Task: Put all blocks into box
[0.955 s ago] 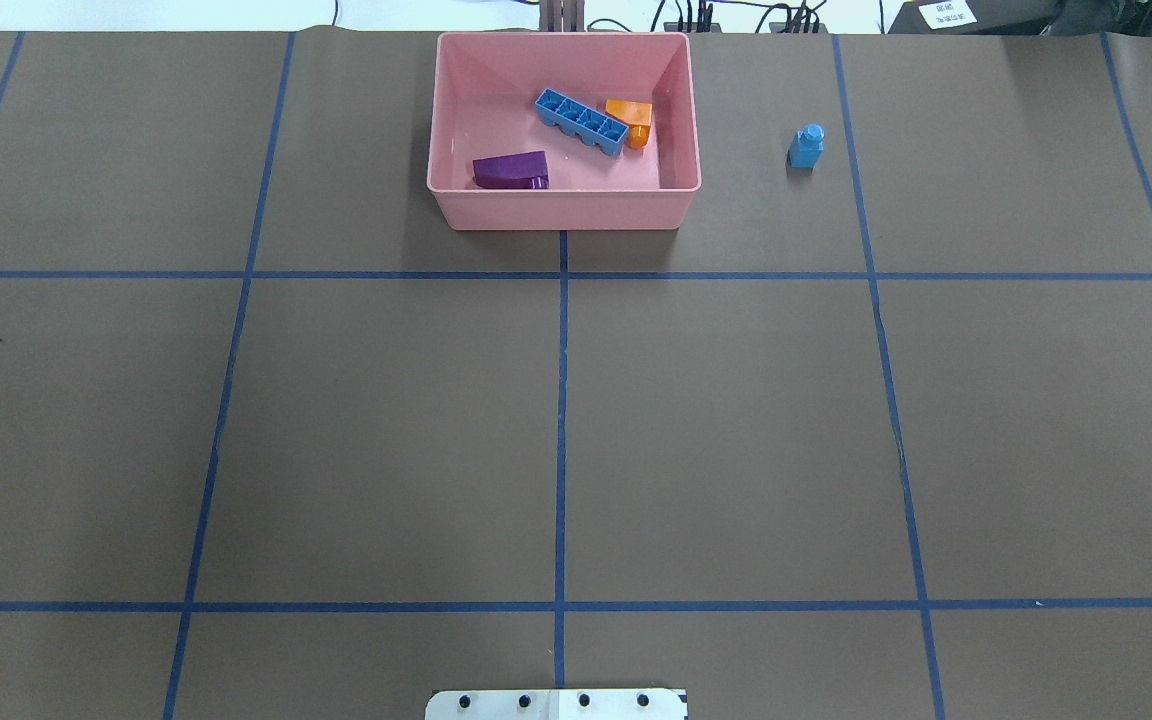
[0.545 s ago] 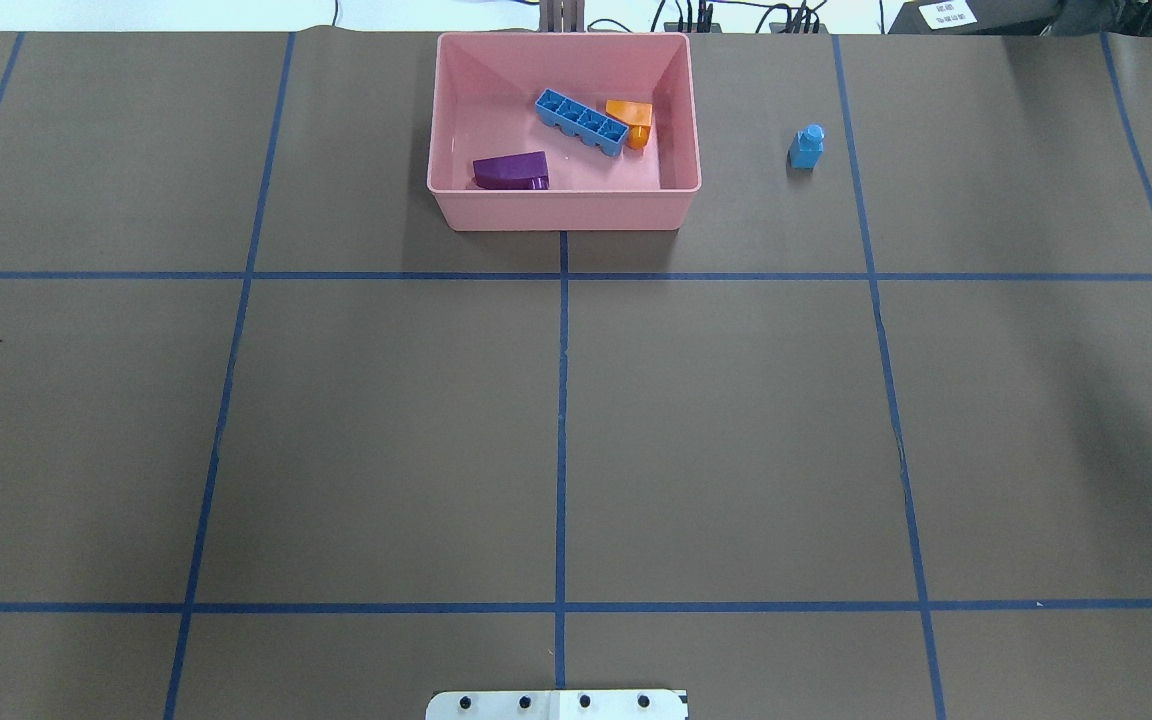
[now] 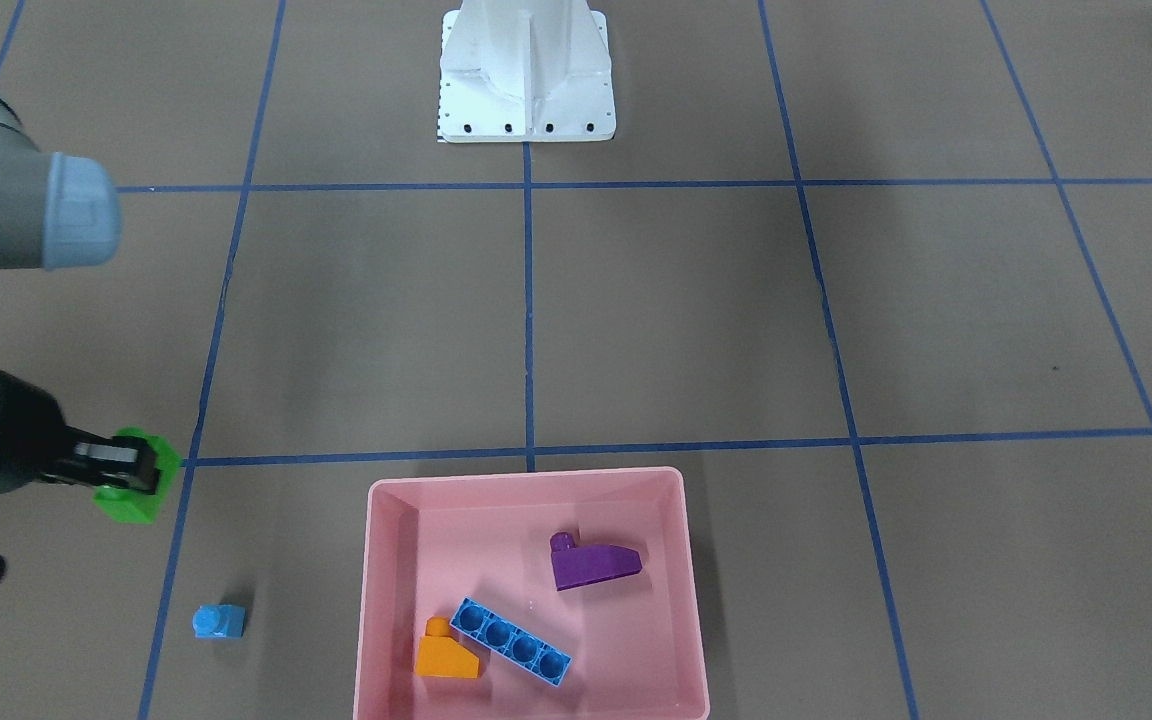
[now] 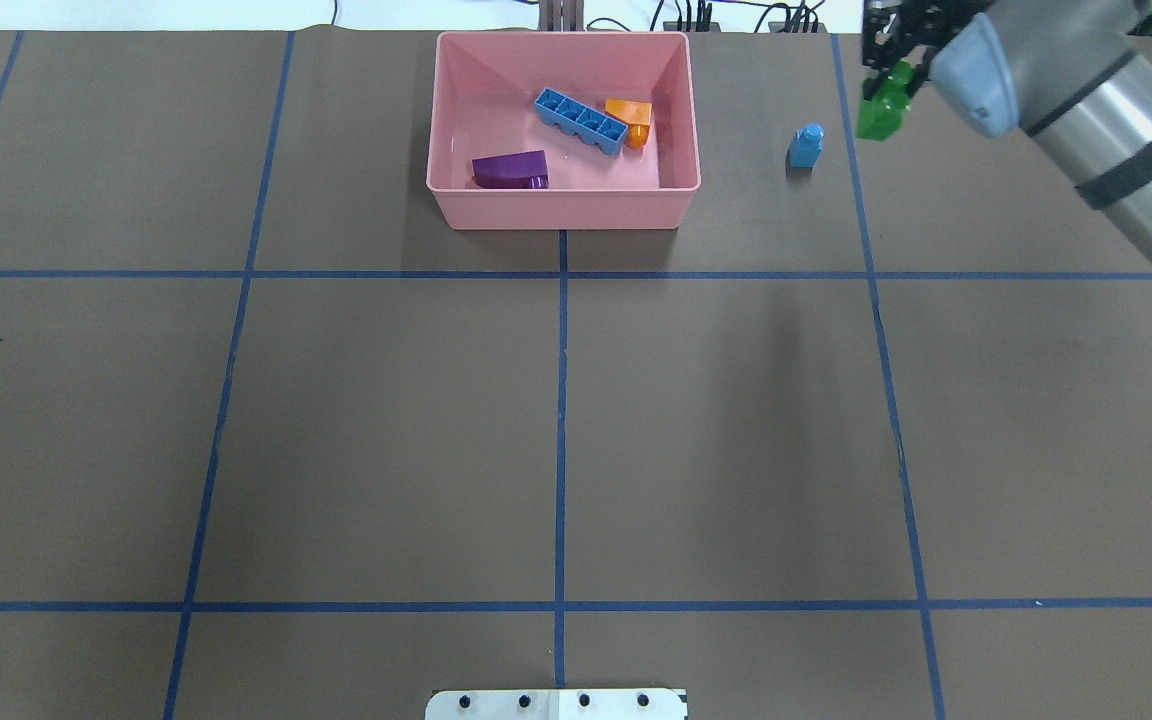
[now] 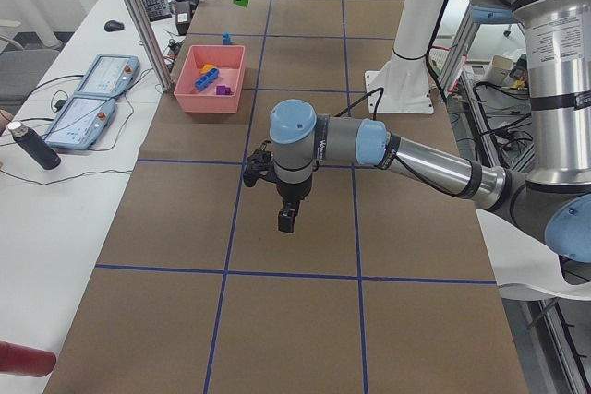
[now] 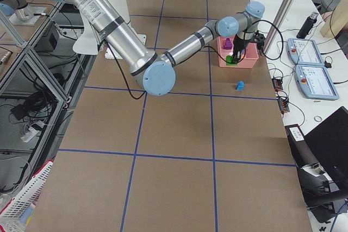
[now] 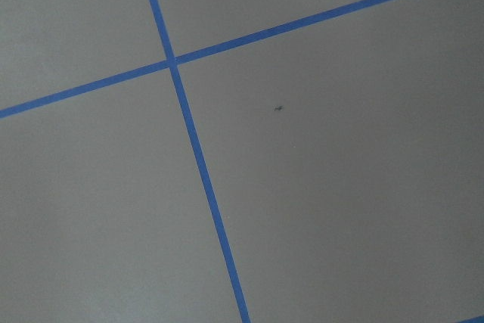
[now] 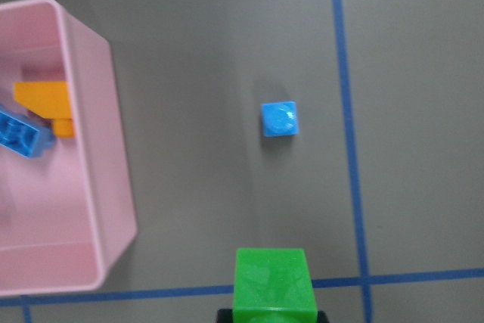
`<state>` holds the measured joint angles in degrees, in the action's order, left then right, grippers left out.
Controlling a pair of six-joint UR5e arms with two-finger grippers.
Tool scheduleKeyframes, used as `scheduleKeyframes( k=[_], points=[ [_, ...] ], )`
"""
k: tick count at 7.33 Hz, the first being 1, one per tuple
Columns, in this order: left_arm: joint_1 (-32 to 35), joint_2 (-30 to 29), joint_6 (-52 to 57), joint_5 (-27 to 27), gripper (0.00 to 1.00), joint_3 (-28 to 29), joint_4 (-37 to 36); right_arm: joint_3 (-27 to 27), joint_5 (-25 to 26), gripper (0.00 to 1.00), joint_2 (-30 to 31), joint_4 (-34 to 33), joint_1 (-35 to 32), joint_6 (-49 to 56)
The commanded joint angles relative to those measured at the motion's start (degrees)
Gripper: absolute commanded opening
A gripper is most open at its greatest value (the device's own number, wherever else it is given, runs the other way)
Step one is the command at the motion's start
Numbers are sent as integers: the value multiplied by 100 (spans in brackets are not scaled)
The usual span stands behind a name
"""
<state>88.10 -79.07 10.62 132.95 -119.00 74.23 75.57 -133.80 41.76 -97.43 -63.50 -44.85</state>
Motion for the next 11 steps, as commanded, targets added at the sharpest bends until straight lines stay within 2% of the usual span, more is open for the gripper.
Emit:
scheduleKeyframes(
  k=[1,2,3,4,6,8,11],
  points=[
    [32,5,10,3,100,-18,-85,-1645,492,0,-1029,1725,643,-1442],
    [32,5,10,3,100,-53,-85,-2129,1235,0,-1274,2476,1037,-2422],
    [32,5,10,3,100,-79,-85,-2752,1468,0,-1772,2666,1259,-2763],
    [32,-3,10,3,100,-53,-76,-3045,1514,99,-2012,2729,1279,-2775],
    [24,-12,-7,12,100,-53,-93,-3048,1445,100,-1875,2800,1139,-2531],
    [24,-12,-8,12,100,-27,-93,-3022,596,100,-1507,2773,412,-1550],
    [32,-3,-34,12,100,-97,-155,-3022,636,100,-707,2922,294,-1079]
  ],
)
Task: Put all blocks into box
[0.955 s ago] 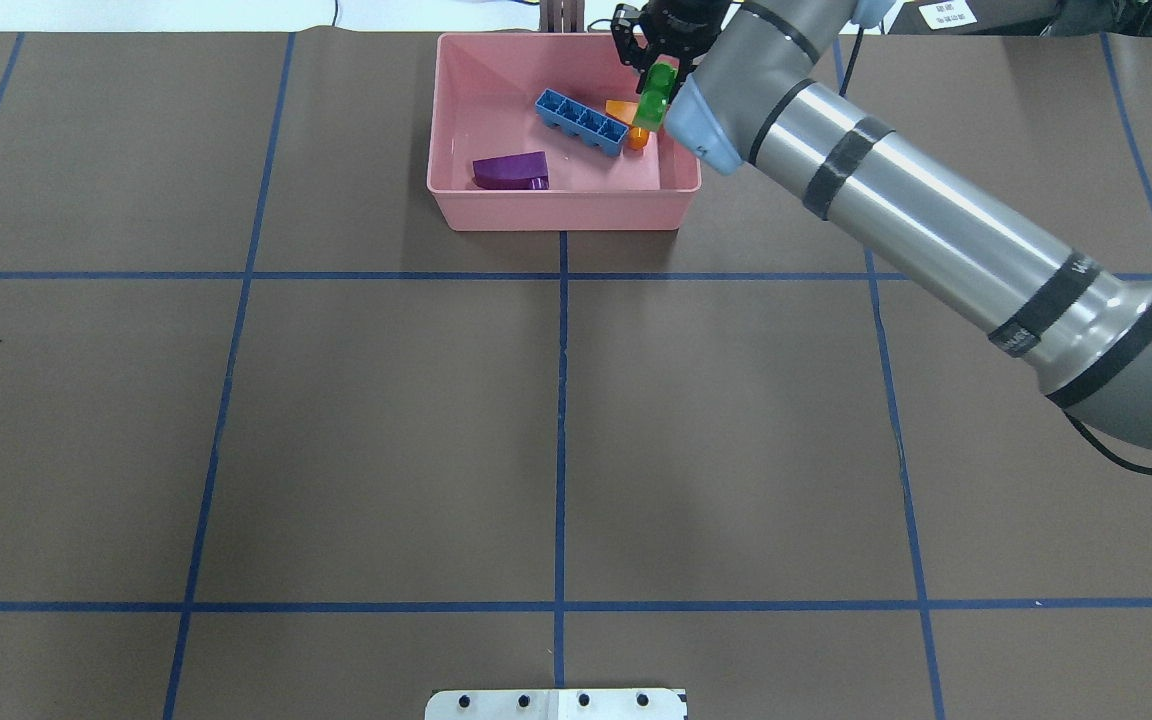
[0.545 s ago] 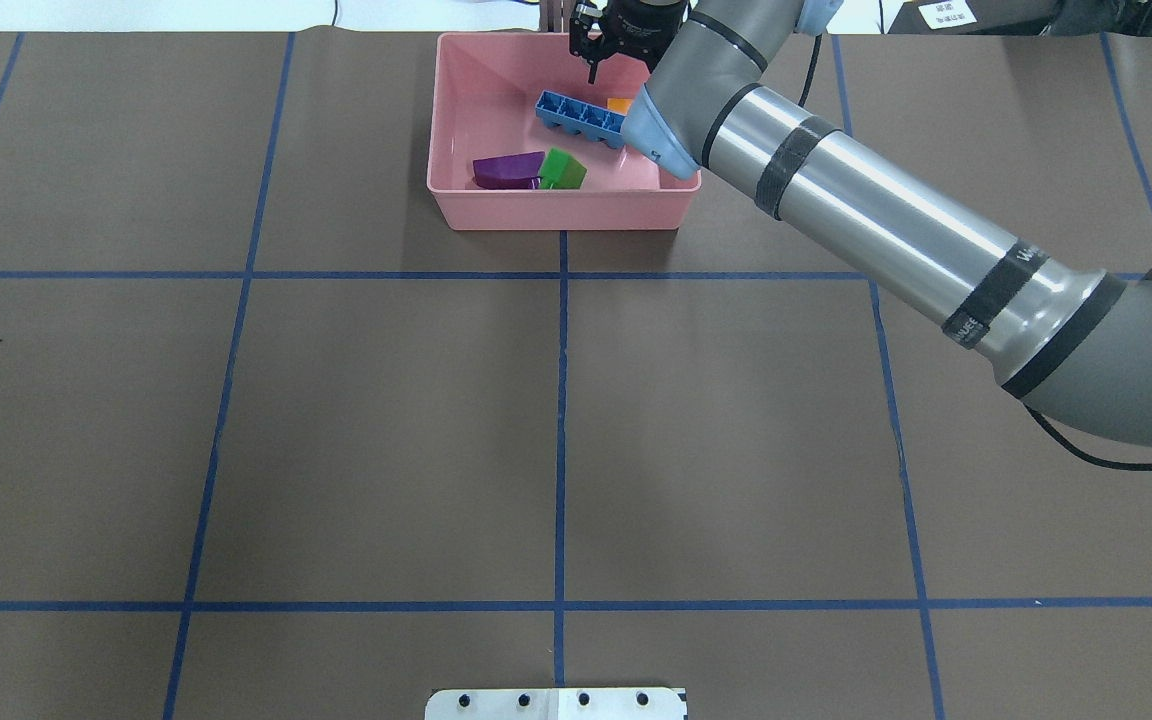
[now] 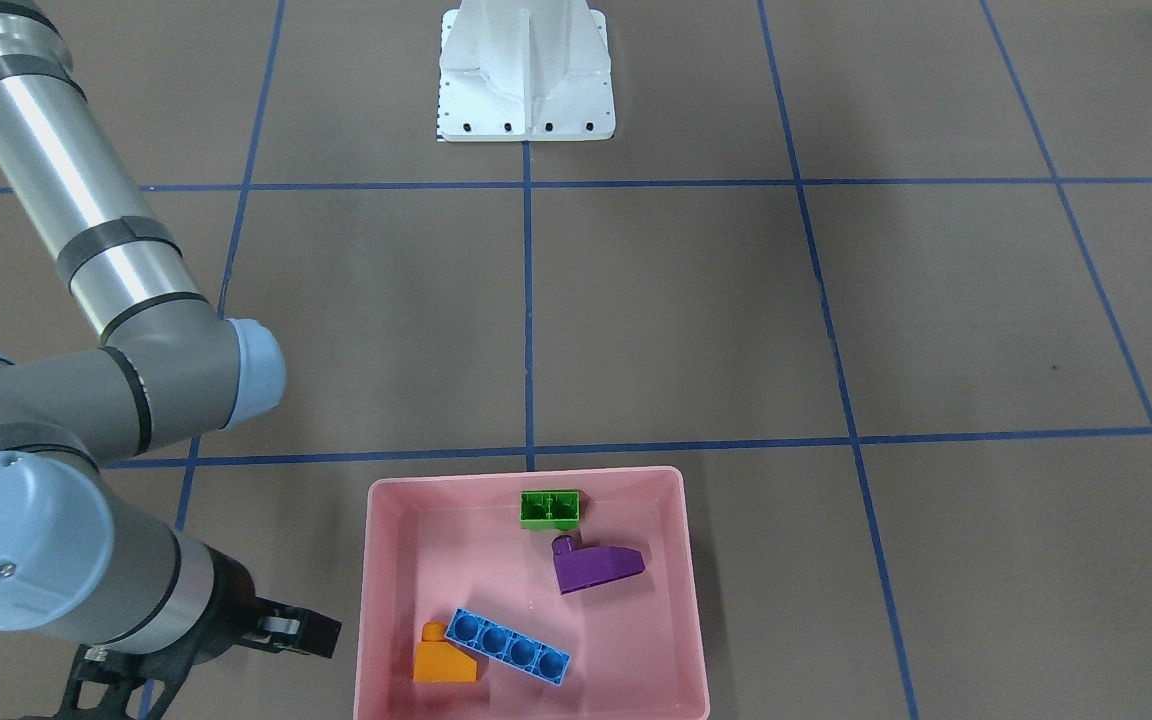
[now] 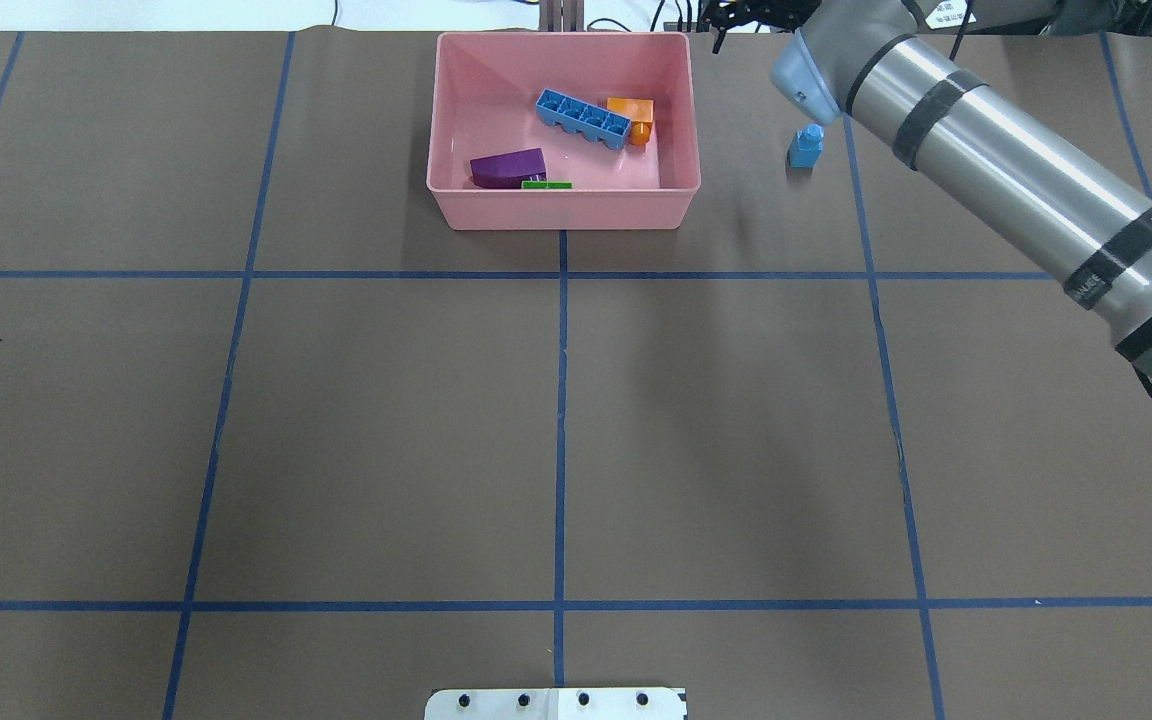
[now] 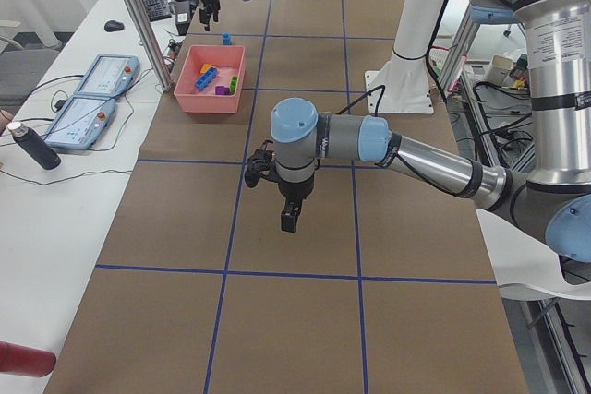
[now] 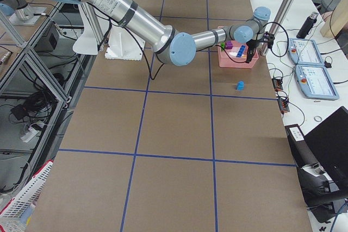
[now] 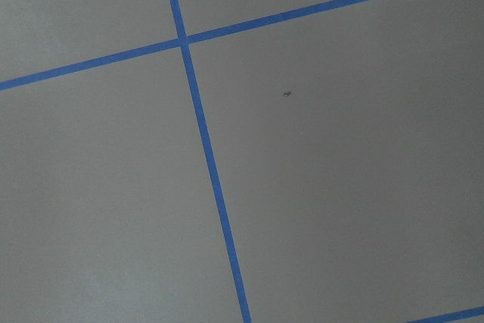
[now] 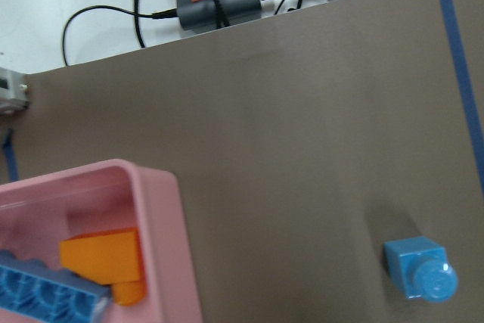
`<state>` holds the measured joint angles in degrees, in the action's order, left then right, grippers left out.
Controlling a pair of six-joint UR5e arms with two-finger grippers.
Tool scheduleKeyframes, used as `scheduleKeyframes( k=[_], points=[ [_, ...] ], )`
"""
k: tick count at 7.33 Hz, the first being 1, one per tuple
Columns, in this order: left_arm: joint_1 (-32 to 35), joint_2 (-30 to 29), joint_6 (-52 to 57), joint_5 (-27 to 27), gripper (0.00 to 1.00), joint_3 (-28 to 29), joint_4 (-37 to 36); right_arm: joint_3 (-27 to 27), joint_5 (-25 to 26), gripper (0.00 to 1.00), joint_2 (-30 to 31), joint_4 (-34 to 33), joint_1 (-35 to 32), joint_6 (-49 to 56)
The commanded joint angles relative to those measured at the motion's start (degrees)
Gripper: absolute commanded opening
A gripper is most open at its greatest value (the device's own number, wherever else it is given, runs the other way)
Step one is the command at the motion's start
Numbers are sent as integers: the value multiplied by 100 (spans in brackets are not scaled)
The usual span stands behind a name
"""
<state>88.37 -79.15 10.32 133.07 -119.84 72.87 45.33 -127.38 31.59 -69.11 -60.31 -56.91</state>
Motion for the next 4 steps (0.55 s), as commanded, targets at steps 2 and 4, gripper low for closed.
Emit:
scheduleKeyframes(
  k=[2,4],
  points=[
    [13,5,22,0,100,-49,-27,-16,535,100,671,642,307,128],
    [13,5,23,0,100,-49,-27,-25,943,99,822,680,459,738]
  ],
)
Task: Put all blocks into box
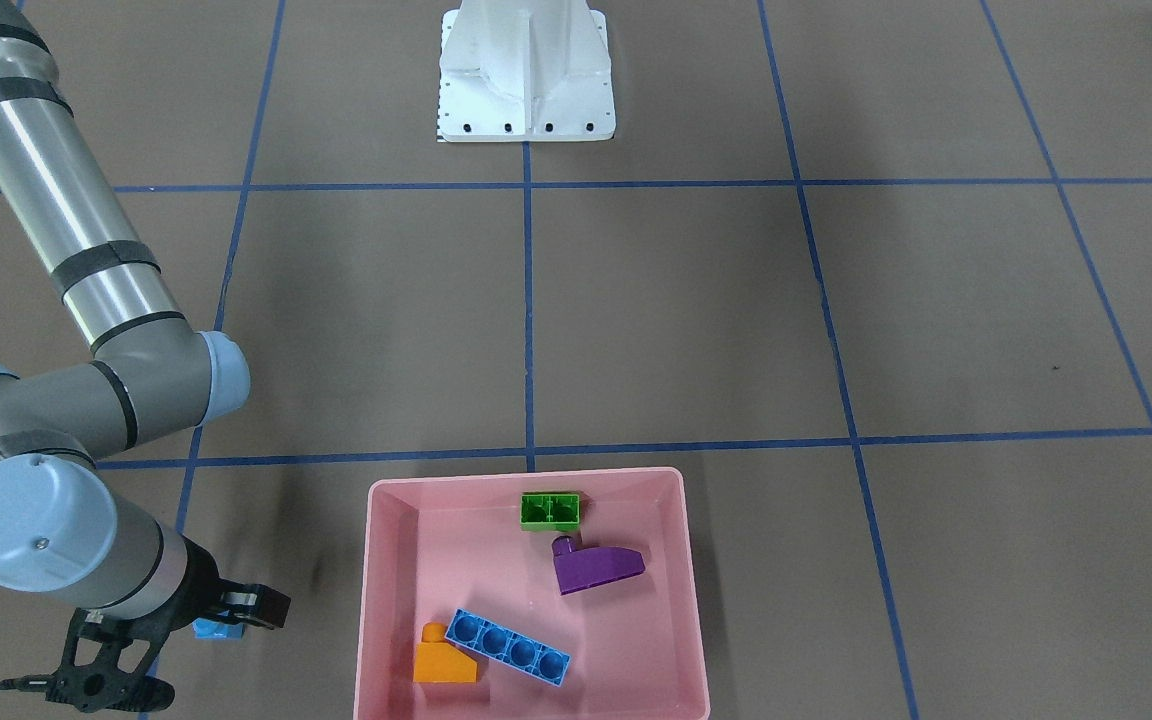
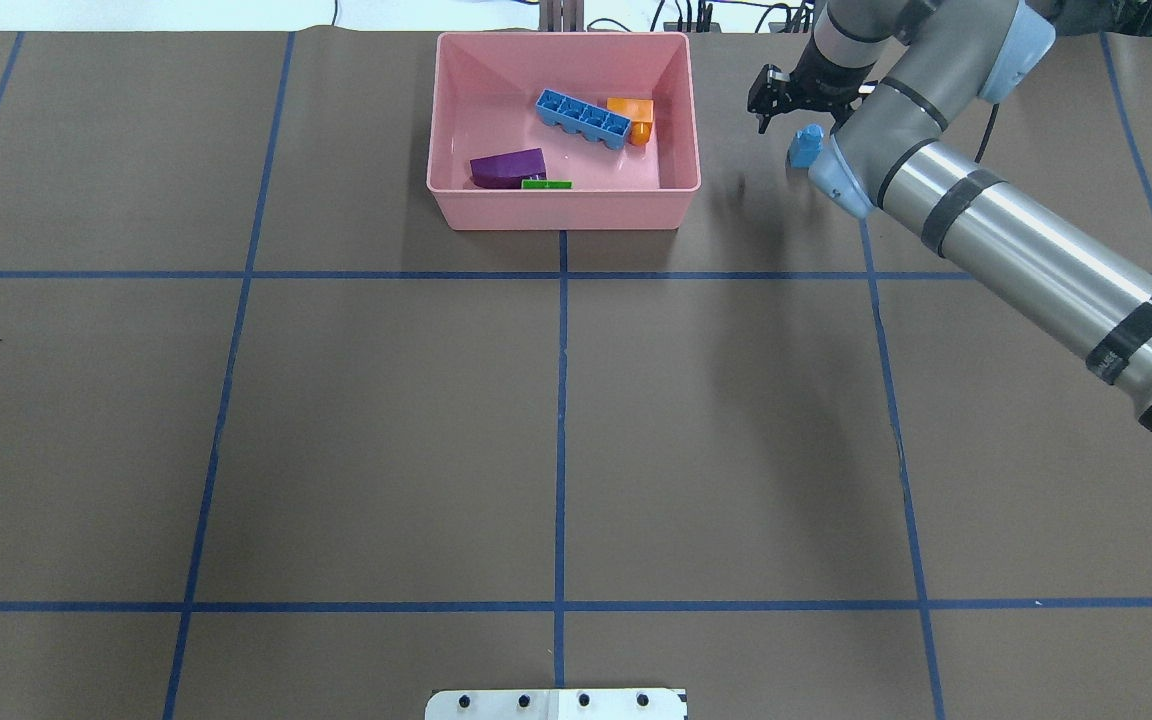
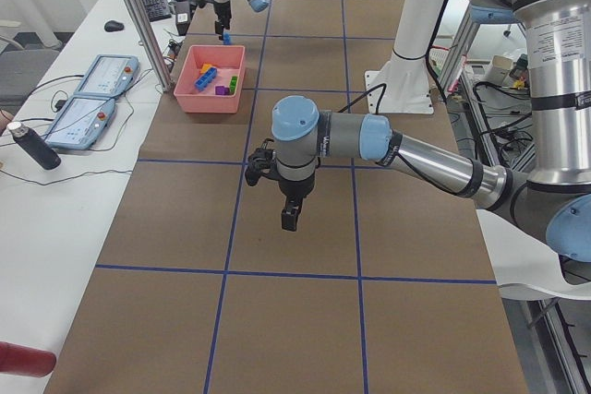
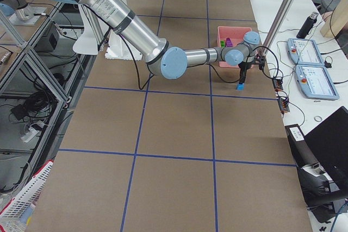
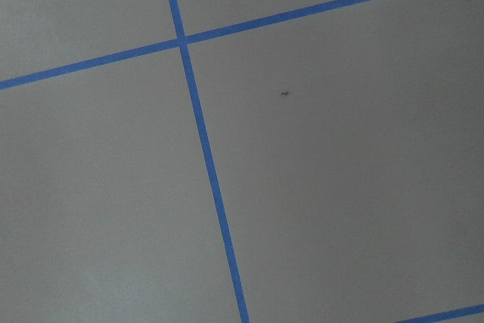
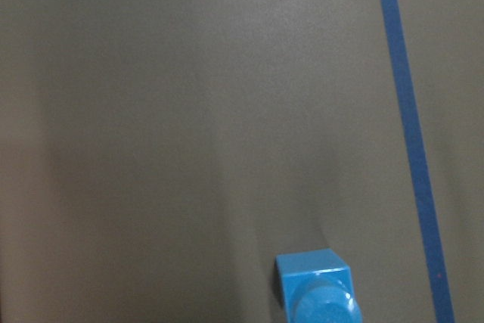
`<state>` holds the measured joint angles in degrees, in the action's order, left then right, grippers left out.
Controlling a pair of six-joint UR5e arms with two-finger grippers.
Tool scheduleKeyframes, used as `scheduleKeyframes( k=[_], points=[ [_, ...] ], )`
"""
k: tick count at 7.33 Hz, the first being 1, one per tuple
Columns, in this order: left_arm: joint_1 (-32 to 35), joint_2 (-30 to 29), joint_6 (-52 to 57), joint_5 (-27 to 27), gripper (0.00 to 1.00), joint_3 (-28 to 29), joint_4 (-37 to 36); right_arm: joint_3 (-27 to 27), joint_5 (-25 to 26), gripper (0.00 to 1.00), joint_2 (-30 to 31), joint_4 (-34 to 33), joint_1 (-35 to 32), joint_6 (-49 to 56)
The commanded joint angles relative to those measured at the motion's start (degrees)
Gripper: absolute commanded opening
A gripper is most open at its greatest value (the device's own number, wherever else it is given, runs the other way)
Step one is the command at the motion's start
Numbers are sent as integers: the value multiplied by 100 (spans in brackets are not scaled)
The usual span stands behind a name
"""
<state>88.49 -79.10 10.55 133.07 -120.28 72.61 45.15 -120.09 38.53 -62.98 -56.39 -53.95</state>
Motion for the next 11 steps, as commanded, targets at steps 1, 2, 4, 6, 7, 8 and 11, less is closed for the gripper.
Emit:
scheduleKeyframes(
  k=[1,2,4,6,7,8,11],
  points=[
    [11,0,8,0,100,-4,-1,-6,222,99,163,23,-11,751],
    [11,0,8,0,100,-39,-1,-32,275,94,251,32,40,745],
    [20,227,8,0,100,-231,8,-41,293,46,217,49,84,702],
    [37,255,17,0,100,-320,8,-137,302,0,112,49,93,701],
    [46,255,17,0,100,-320,8,-199,302,0,24,58,85,701],
    [46,255,17,0,100,-338,8,-199,293,0,-116,41,24,684],
    [55,422,17,0,100,-478,8,97,179,0,-975,-823,-380,500]
  ],
)
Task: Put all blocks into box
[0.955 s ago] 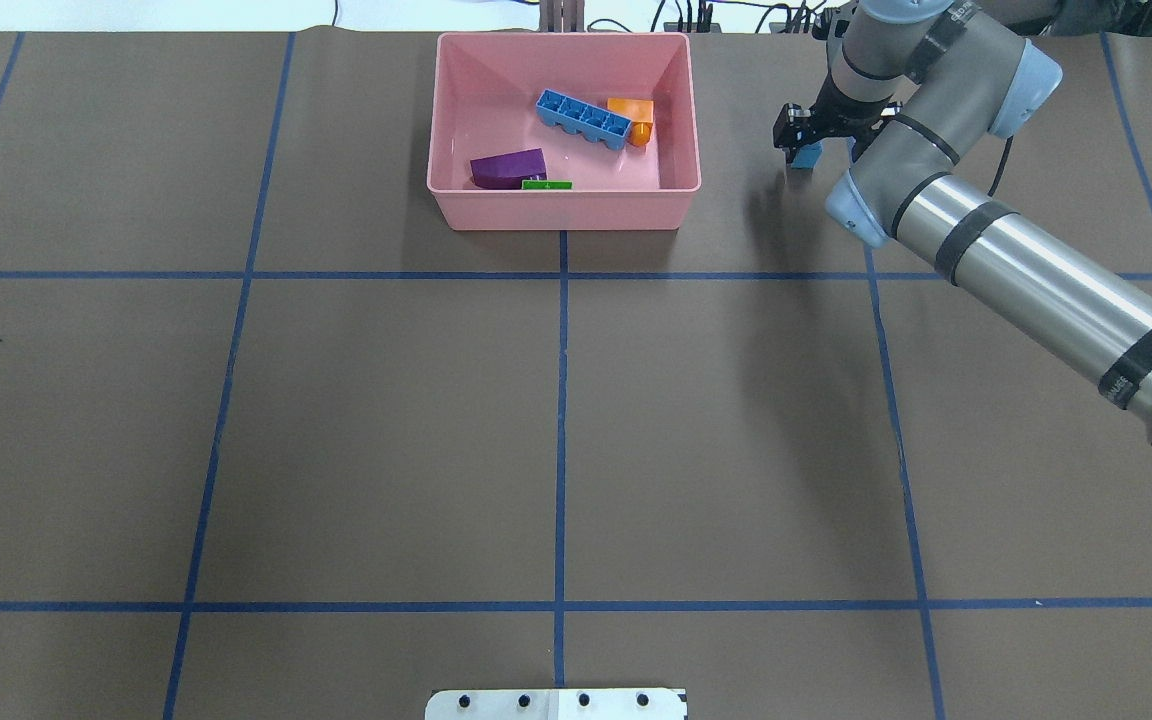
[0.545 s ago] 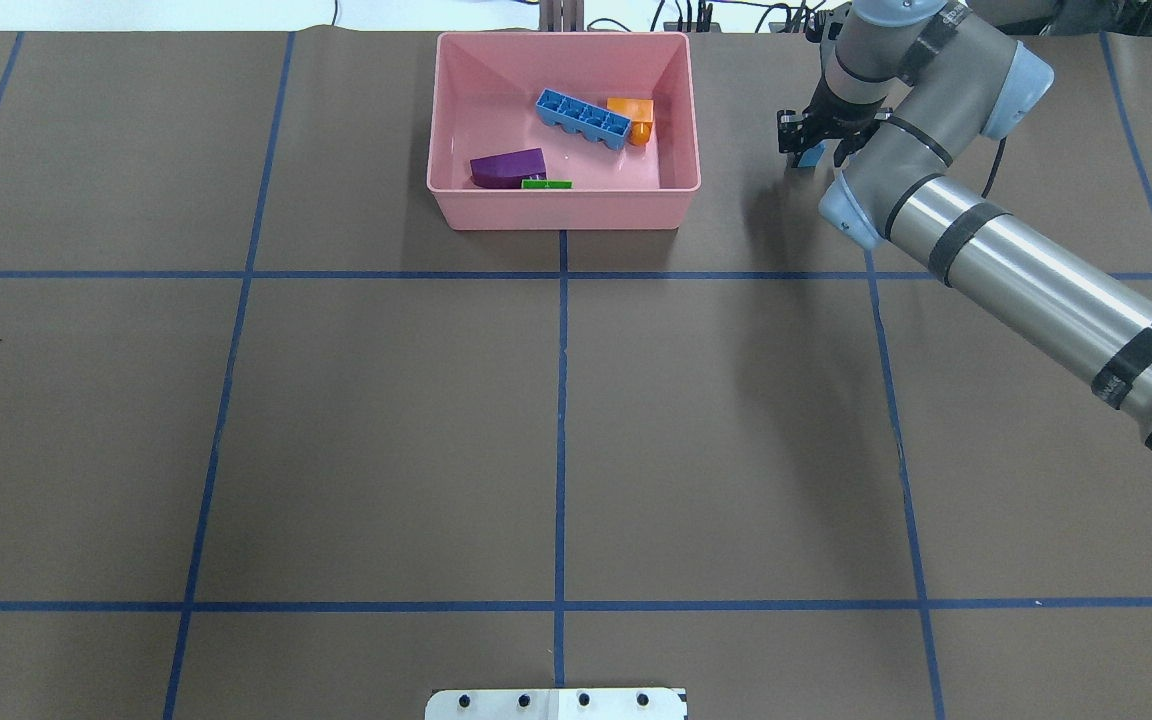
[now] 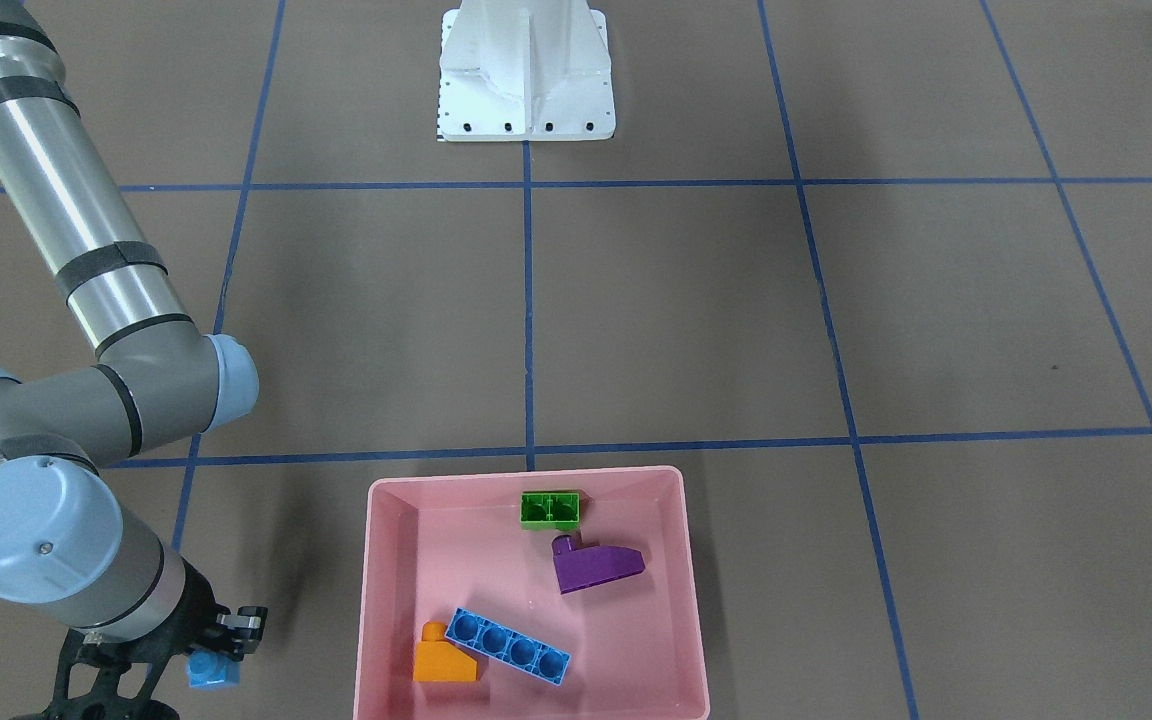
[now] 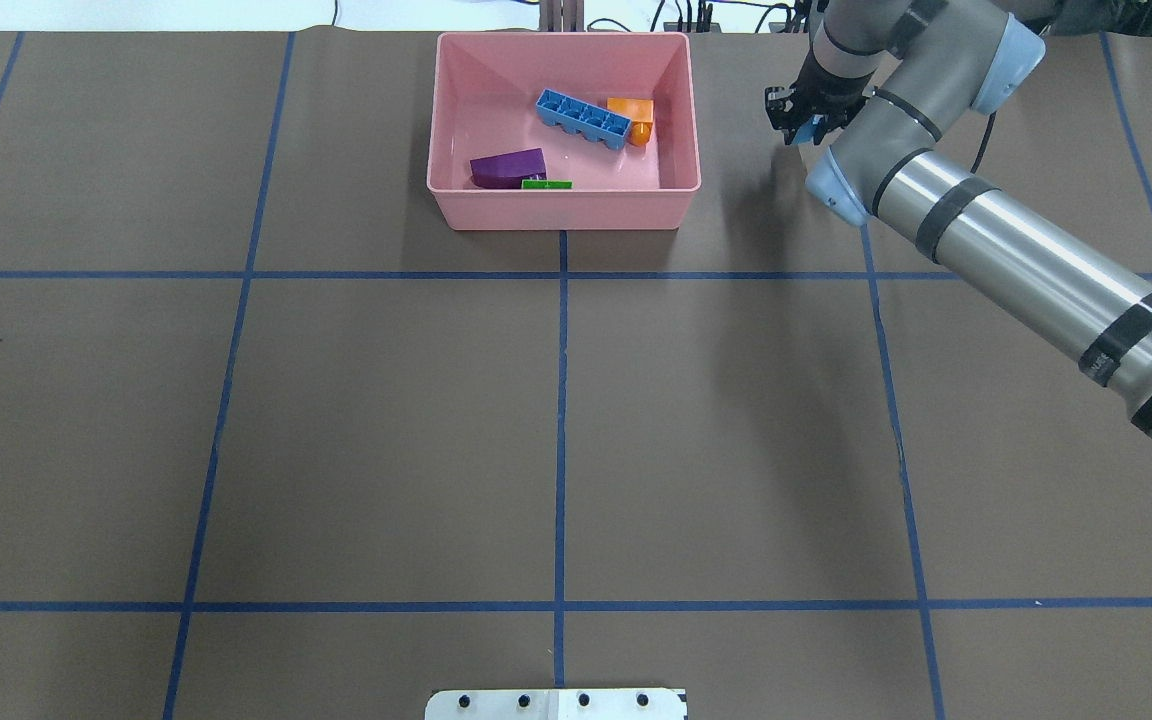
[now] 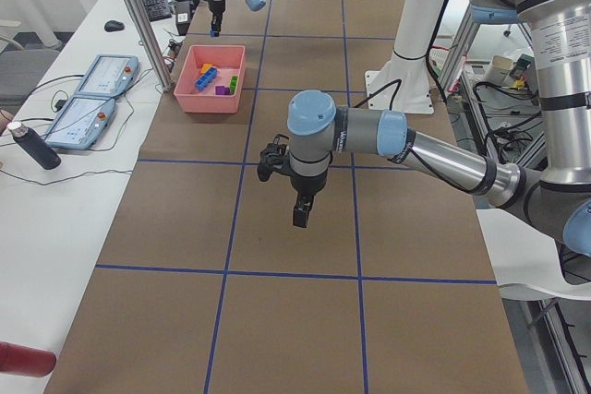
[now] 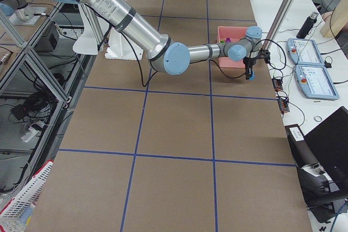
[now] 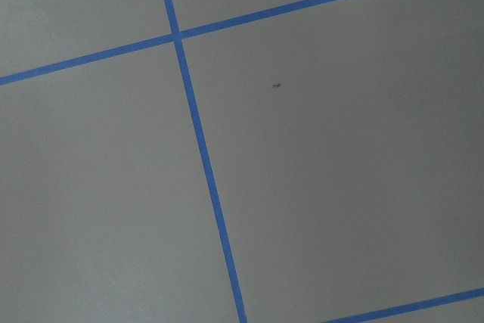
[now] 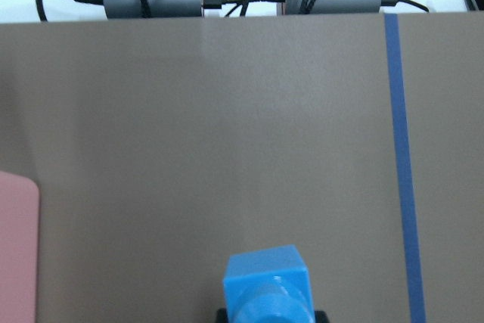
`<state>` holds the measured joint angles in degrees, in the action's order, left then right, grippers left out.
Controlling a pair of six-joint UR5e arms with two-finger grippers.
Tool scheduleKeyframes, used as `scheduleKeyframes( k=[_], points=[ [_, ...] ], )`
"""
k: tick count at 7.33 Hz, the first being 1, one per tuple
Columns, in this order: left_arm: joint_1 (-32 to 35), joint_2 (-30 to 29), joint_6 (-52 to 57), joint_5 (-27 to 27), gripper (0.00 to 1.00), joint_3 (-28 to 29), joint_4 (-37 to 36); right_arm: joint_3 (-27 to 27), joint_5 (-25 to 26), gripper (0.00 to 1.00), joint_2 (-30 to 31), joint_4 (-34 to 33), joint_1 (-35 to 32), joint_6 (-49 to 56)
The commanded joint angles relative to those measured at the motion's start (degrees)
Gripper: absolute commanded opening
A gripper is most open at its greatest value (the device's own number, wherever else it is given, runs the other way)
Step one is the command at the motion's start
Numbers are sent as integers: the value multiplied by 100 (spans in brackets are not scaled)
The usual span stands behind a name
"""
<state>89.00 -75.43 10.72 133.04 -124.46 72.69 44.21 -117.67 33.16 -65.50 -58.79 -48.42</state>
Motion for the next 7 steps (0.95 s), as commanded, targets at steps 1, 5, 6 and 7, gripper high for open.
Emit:
scheduleKeyframes(
  k=[1,5,6,7],
  points=[
    [4,54,0,2,100,-61,0,255,-81,0,-755,-873,-106,-358],
    [12,54,-17,2,100,-52,9,343,277,99,-1127,-280,903,-2097],
    [4,54,-26,2,100,-44,0,535,288,100,-1084,-270,1009,-2145],
    [4,46,-26,11,100,-17,9,1224,219,100,-735,-522,1045,-2146]
  ],
)
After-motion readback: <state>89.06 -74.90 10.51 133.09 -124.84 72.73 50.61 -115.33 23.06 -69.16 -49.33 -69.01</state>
